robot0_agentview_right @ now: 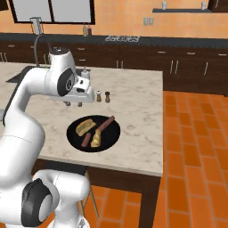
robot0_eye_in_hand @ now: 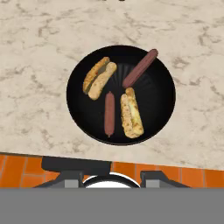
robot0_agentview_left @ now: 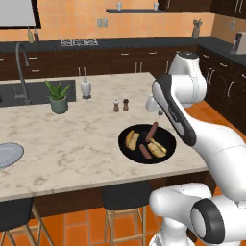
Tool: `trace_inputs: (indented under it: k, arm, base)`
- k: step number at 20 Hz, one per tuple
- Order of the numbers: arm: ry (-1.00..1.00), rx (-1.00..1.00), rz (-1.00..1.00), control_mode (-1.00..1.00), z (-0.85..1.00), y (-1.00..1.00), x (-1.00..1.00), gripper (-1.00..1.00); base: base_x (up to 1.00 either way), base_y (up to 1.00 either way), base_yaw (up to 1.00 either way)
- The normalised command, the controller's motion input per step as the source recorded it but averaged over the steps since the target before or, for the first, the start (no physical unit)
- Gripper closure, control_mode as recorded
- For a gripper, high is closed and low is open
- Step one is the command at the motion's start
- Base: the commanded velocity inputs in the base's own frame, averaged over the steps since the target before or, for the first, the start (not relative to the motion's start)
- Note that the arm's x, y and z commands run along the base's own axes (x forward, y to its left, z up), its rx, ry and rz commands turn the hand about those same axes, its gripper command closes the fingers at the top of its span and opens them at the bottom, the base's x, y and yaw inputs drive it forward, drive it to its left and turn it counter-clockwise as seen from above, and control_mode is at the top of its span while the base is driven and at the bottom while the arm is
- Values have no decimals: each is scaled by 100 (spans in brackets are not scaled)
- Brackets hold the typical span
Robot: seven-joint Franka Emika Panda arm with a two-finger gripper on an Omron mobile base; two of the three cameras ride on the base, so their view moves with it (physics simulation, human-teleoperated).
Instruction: Place one bun and one sausage from the bowl on each plate.
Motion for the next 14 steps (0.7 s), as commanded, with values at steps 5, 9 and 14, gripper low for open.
trace_inputs:
  k: [5,9,14]
  arm:
    - [5,1,1,-100,-19,-6,37,-100]
    - [14,0,0,-100,-73,-11,26,-100]
    - [5,0,1,-100,-70,-4,5,-100]
  base:
    - [0,0,0]
    - [0,0,0]
    - [0,0,0]
